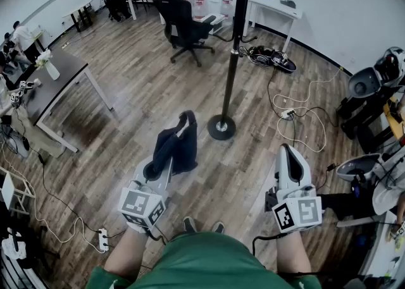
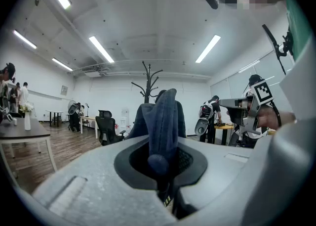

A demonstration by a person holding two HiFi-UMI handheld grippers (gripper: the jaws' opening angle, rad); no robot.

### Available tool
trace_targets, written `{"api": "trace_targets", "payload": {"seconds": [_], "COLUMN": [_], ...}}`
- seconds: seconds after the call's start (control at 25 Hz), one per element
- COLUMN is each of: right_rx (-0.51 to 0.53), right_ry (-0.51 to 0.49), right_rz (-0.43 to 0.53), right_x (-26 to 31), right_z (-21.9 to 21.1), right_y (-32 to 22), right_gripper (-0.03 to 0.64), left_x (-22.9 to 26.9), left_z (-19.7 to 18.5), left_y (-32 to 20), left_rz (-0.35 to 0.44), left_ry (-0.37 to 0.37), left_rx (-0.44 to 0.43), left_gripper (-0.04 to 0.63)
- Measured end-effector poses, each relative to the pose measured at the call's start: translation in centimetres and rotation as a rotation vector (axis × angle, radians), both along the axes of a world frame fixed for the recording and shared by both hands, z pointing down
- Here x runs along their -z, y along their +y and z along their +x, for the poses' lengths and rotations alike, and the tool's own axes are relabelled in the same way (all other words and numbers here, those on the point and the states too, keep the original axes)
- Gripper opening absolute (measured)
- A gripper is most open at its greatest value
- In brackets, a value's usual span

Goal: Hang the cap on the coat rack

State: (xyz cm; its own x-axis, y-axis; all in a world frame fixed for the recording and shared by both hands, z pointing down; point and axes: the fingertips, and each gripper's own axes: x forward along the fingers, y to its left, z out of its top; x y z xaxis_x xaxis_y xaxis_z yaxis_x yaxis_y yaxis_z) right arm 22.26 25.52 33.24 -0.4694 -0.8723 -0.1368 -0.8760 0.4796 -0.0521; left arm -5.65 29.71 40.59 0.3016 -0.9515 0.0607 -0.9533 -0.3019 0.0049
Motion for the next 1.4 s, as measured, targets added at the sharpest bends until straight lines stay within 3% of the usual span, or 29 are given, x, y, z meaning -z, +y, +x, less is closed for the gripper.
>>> {"api": "trace_targets", "payload": {"seconds": [0.32, 0.68, 1.08, 1.4], "right_rx": [0.027, 0.050, 0.015, -0.029], "right_ry": [-0.057, -0.075, -0.053, -0.052], "right_rz": [-0.010, -0.058, -0.082, -0.100], "right_x": [-0.6, -3.0, -3.8, -2.9], "right_z": [3.8, 5.2, 4.9, 2.3], "right_y": [0.9, 0.0, -3.6, -9.3], "right_gripper": [0.003, 0.003, 0.003, 0.003], "left_x": [0.2, -0.1, -0.4, 0.1], "left_z": [2.3, 1.7, 0.5, -2.1], "left_y": [1.1, 1.4, -3.7, -11.3], "left_rz": [0.006, -0.012, -0.002, 0.003], "left_ry": [0.011, 0.017, 0.028, 0.041], "left_rx": [0.054, 0.134, 0.126, 0.074], "left_gripper": [0.026, 0.026, 0.026, 0.026]}}
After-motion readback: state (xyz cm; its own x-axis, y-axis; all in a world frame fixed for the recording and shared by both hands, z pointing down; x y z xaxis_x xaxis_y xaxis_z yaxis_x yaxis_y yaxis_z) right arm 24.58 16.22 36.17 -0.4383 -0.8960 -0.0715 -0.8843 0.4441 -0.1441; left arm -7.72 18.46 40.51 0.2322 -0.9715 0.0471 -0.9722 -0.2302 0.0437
